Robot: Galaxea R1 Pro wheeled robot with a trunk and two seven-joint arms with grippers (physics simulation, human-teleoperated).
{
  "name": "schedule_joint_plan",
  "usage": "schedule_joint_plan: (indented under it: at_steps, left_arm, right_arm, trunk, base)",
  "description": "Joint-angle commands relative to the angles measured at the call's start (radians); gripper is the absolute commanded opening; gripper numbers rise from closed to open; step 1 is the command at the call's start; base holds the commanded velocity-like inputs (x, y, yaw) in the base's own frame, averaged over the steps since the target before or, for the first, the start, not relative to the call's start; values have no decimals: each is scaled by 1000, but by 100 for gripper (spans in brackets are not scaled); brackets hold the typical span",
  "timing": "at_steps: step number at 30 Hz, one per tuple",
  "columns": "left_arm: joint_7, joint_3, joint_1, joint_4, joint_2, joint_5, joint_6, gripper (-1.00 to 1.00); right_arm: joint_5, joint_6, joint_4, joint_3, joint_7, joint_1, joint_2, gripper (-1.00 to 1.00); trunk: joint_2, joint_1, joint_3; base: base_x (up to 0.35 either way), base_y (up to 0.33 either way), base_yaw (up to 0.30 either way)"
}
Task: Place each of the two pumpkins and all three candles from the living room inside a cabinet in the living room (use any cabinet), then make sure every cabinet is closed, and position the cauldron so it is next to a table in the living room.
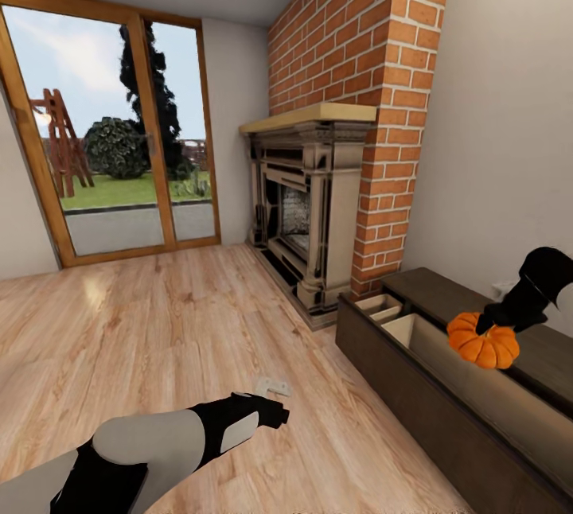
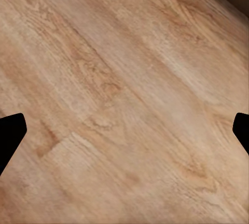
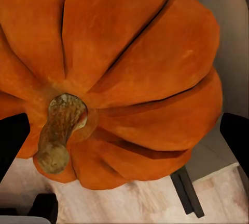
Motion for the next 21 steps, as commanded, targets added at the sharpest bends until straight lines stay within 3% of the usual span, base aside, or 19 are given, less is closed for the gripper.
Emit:
schedule_joint_plan:
  at_steps: [1, 3, 6, 14, 21]
  left_arm:
    - [6, -4, -1, -2, 0, 4, 2, 100]
    - [6, -4, -2, -2, 0, 4, 1, 100]
    - [6, -4, -1, -2, 0, 4, 1, 100]
    - [7, -3, -1, -2, 1, 3, 1, 100]
    - [8, -4, -1, -4, 0, 2, 1, 100]
  right_arm:
    - [-7, -2, 8, -2, -21, -1, -1, -100]
    - [-55, -8, 36, -2, -80, -1, -3, -100]
    - [-77, -13, 59, -2, -123, -1, -5, -100]
    - [-91, -27, 73, -2, -158, -1, -8, -100]
    - [-107, -27, 86, -2, -168, 0, -43, -100]
  trunk:
    - [-8, 4, -4]
    - [-22, 11, -11]
    - [-43, 23, -19]
    - [-64, 34, -22]
    - [-64, 34, -16]
  base:
    - [0, 0, 0]
    - [0, 0, -8]
    - [0, 0, -123]
    - [0, 0, -234]
    - [0, 0, -238]
